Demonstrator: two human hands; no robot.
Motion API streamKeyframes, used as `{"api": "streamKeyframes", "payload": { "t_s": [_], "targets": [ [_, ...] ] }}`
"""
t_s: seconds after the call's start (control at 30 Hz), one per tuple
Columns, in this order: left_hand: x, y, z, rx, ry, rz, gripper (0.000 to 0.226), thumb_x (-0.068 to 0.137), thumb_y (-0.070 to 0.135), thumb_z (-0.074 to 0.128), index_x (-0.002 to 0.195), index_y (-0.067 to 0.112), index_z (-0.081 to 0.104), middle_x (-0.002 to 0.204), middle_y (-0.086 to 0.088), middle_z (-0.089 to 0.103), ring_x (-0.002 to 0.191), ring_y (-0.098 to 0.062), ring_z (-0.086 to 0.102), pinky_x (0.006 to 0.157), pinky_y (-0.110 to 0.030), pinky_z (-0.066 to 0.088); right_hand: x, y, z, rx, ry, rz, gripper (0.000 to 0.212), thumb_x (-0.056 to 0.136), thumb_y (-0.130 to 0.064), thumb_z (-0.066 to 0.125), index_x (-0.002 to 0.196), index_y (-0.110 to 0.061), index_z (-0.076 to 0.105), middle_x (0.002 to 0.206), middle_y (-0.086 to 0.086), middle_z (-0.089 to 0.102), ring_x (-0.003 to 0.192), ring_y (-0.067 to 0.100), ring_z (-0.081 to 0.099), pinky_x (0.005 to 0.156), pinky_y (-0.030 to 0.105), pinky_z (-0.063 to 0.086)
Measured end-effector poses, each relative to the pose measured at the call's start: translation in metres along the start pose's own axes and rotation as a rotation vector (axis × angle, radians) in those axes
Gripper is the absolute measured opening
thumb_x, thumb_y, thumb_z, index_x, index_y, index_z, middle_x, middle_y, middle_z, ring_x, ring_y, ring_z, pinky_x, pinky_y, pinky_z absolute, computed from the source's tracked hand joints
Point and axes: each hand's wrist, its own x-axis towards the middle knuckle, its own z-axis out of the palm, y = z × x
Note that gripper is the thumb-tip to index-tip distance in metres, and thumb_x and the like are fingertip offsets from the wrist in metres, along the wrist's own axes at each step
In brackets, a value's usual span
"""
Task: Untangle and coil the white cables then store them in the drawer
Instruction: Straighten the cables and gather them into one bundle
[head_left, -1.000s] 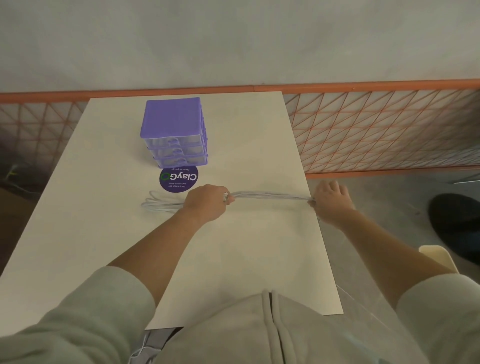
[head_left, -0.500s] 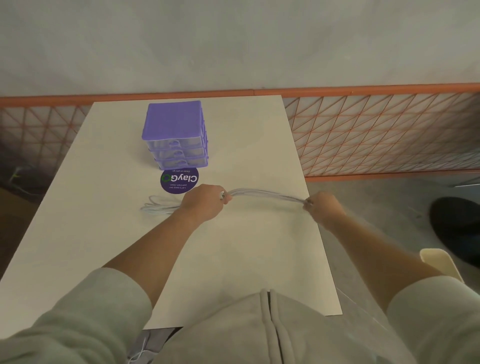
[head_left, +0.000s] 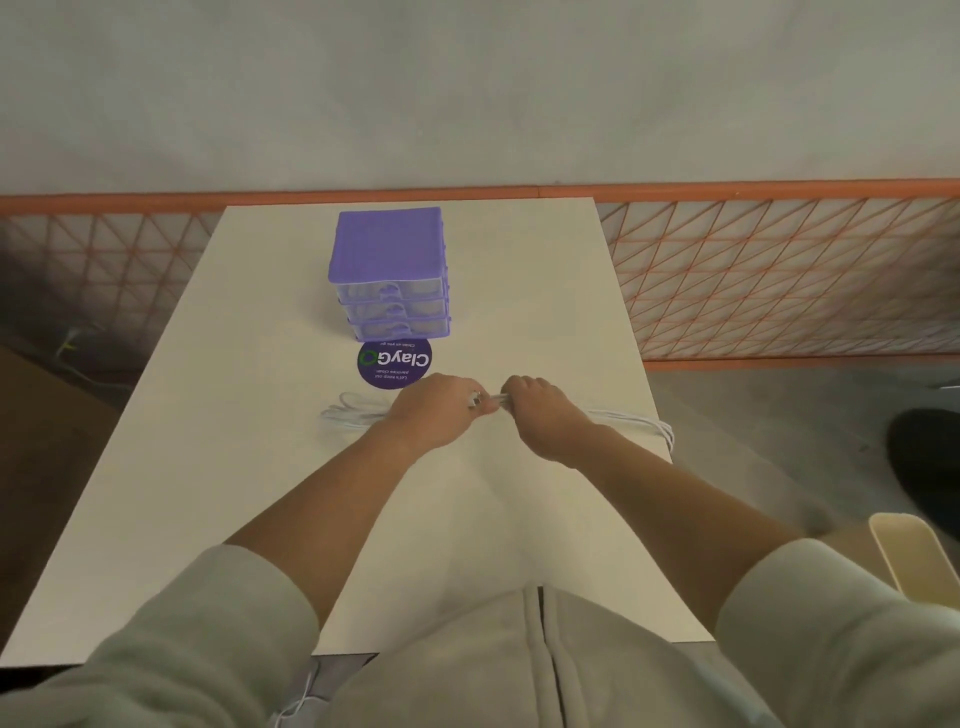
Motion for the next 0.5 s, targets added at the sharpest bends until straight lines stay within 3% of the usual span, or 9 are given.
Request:
{"api": "streamKeyframes", "payload": {
  "t_s": [0.1,0.17,0.27,0.37,0.43,0.5],
  "targets": [
    [-0.006,-0.019,-0.016,-0.239,0.074,-0.008,0.027,0.096,0.044,0.054,0.106,0.026,0.071,0.1,0.007,0.07,0.096,-0.019,0.064,0.083,-0.034,0.049,-0.001,0.007,0.0,-0.003,0.044,0.057,0.026,0.106,-0.022,0.03,0.114,-0.006,0.049,0.113,0.015,0.058,0.102,0.035,0.051,0.087,0.041,0.037],
    [-0.008,-0.037,-0.029,-0.419,0.185,-0.055,0.022,0.094,0.039,0.06,0.101,0.023,0.074,0.099,0.006,0.07,0.097,-0.015,0.063,0.085,-0.03,0.048,-0.003,0.017,0.001,-0.027,0.044,0.115,0.025,0.106,-0.022,0.03,0.114,-0.007,0.049,0.114,0.015,0.058,0.104,0.035,0.052,0.086,0.04,0.035],
    [-0.007,-0.066,-0.053,-0.706,0.405,-0.147,0.018,0.091,0.04,0.064,0.095,0.026,0.075,0.088,0.004,0.073,0.083,-0.008,0.065,0.07,-0.025,0.046,-0.011,0.029,0.006,-0.085,0.035,0.202,0.024,0.106,-0.02,0.03,0.115,-0.009,0.049,0.114,0.013,0.058,0.102,0.032,0.051,0.082,0.037,0.033],
    [-0.009,-0.101,-0.076,-0.963,0.6,-0.224,0.023,0.096,0.04,0.058,0.091,0.023,0.074,0.054,-0.007,0.052,0.042,-0.001,0.045,0.048,-0.022,0.033,-0.014,0.031,0.012,-0.164,0.024,0.279,0.026,0.106,-0.019,0.029,0.118,-0.008,0.049,0.119,0.012,0.056,0.107,0.031,0.051,0.089,0.037,0.035],
    [-0.014,-0.124,-0.088,-1.162,0.677,-0.27,0.029,0.095,0.046,0.057,0.087,0.022,0.072,0.041,0.004,0.033,0.036,-0.004,0.03,0.04,-0.02,0.024,-0.014,0.031,0.014,-0.215,0.012,0.344,0.026,0.104,-0.017,0.03,0.121,-0.008,0.048,0.122,0.012,0.055,0.111,0.03,0.05,0.093,0.037,0.036],
    [-0.021,-0.144,-0.098,-1.351,0.728,-0.31,0.037,0.092,0.053,0.057,0.077,0.02,0.063,0.043,0.011,0.031,0.037,-0.006,0.025,0.038,-0.02,0.019,-0.015,0.034,0.013,-0.298,-0.026,0.421,0.027,0.101,-0.013,0.034,0.123,-0.007,0.048,0.125,0.012,0.055,0.115,0.03,0.051,0.097,0.036,0.037]
  ]
}}
